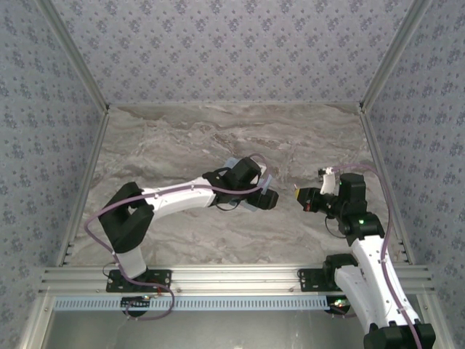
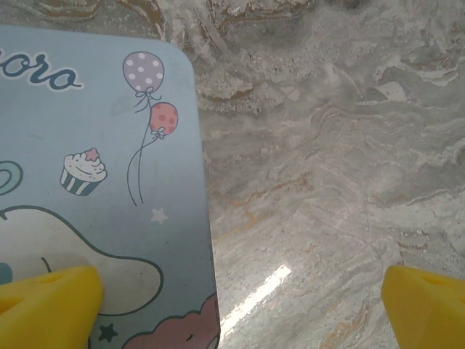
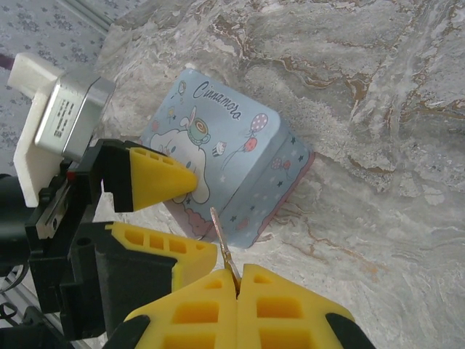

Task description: Unlock a padlock with a key

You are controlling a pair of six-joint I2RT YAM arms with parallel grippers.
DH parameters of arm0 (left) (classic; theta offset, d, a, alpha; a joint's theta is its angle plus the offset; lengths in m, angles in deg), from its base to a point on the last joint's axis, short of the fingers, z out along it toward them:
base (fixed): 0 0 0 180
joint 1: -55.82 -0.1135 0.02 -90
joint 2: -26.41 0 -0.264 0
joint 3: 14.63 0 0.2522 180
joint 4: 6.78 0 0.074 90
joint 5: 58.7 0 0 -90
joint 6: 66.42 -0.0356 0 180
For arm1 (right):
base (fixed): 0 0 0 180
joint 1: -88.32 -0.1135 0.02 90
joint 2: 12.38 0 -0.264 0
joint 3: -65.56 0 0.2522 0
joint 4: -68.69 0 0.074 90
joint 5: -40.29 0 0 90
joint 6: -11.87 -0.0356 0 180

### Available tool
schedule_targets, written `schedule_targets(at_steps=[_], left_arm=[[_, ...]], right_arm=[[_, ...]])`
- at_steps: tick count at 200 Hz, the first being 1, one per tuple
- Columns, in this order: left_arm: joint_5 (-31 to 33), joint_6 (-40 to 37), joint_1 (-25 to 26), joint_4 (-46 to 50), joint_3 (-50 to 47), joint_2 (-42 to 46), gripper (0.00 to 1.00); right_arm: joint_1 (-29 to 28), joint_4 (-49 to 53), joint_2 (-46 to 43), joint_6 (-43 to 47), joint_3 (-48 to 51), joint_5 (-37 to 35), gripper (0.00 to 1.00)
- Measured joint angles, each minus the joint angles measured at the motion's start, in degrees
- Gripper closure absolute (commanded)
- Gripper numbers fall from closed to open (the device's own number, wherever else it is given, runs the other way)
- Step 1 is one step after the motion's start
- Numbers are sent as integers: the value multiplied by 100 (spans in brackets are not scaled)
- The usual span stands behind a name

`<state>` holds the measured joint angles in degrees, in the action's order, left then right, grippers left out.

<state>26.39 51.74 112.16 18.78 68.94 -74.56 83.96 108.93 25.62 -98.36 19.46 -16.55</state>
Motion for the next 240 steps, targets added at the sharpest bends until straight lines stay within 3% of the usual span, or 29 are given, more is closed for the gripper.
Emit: schedule_targets(at_steps=[69, 115, 174, 240], left_arm=[[-197, -264, -157, -129, 0, 15, 1], [-249, -603, -579, -490, -955, 1377, 1], [-570, -660, -1226, -1320, -2514, 2796, 1], [-951, -376, -1327, -2332, -3926, 2918, 1]], right_arm=[[0, -87, 42, -39, 61, 68, 100], [-96, -459, 337, -186, 125, 223, 100], [-835, -1134, 940, -380, 140, 142, 100], [-1633, -1939, 2236, -507, 63, -85, 100]])
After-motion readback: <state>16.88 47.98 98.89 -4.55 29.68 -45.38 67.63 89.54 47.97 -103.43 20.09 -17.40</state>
